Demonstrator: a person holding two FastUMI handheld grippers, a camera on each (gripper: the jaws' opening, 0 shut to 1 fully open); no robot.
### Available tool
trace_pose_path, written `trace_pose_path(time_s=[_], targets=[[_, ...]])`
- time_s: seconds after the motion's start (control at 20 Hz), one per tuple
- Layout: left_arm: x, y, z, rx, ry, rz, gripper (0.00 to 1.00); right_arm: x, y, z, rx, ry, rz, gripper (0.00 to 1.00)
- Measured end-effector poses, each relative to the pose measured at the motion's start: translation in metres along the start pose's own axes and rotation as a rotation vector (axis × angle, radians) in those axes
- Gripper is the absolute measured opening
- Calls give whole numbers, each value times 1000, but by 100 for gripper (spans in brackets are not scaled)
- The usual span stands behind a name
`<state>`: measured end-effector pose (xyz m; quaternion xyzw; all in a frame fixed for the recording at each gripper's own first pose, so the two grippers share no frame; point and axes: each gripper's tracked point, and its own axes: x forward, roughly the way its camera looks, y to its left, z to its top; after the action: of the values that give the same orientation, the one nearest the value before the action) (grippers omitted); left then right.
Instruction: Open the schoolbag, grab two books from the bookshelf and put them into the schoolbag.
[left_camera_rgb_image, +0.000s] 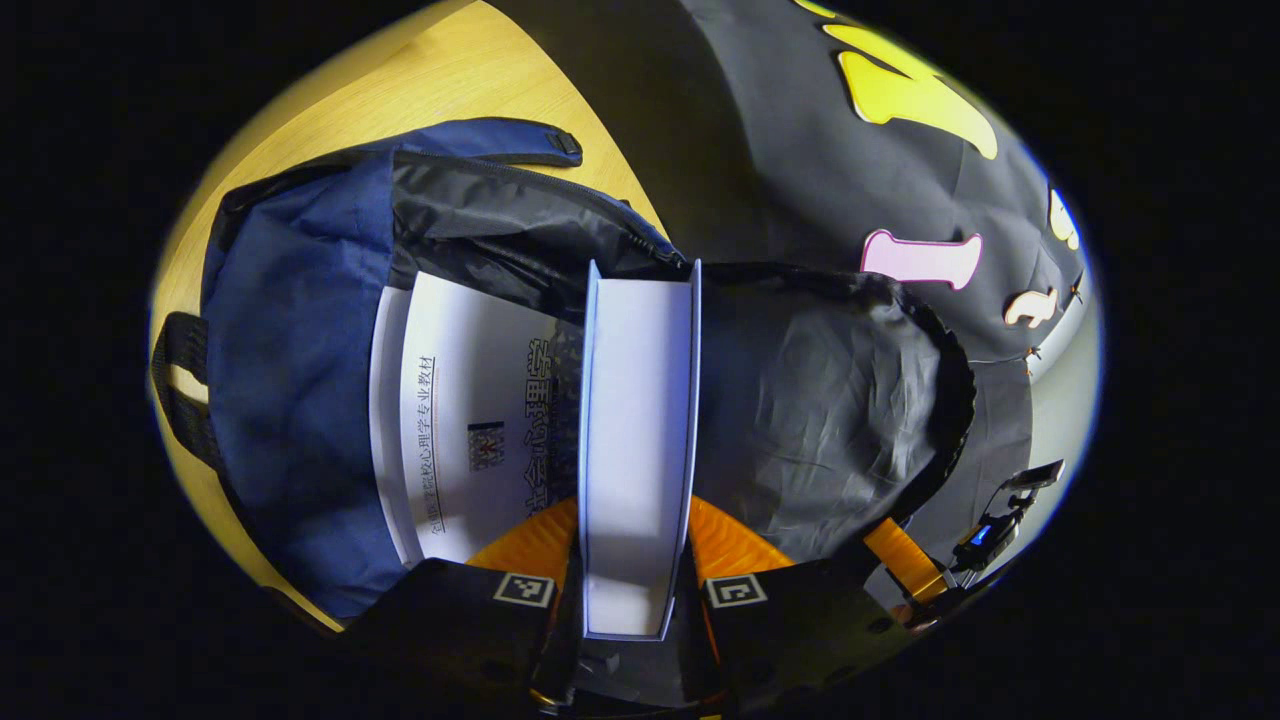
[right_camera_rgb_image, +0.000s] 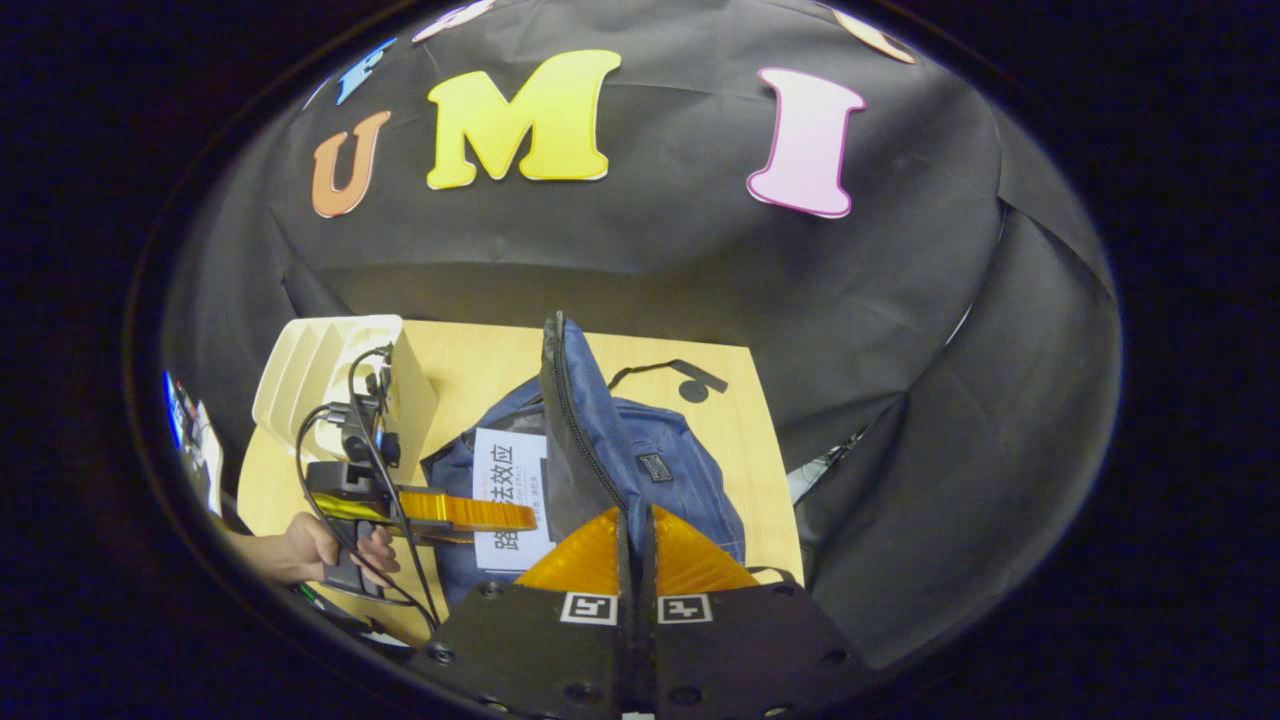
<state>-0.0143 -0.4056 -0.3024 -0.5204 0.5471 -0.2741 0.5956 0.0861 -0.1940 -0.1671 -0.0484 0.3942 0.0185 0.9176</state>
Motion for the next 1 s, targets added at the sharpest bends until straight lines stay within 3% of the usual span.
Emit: trace_pose_path(time_s=[0.3, 0.35, 0.4, 0.45, 0.55, 0.6, 0.8, 1.0], targets=[[7, 12, 3, 60, 12, 88, 54, 5, -1, -2, 5, 9, 0, 0], [5, 17, 2, 58, 24, 117, 43, 5, 0, -2, 5, 9, 1, 0], [4, 26, 1, 58, 35, 162, 59, 7, 1, -3, 5, 12, 4, 0], [3, 33, 1, 55, 50, 202, 50, 8, 2, -4, 3, 17, 5, 0], [-1, 43, 1, 65, 65, 279, 83, 9, 4, -4, 2, 19, 8, 0], [-7, 48, 4, 78, 62, 322, 75, 10, 4, -4, 1, 20, 9, 0], [-33, 49, 13, 147, 41, 432, 77, 13, 13, -4, 0, 19, 23, 0], [-70, 44, 36, 347, -22, 561, 77, 13, 23, -3, -2, 11, 38, 0]])
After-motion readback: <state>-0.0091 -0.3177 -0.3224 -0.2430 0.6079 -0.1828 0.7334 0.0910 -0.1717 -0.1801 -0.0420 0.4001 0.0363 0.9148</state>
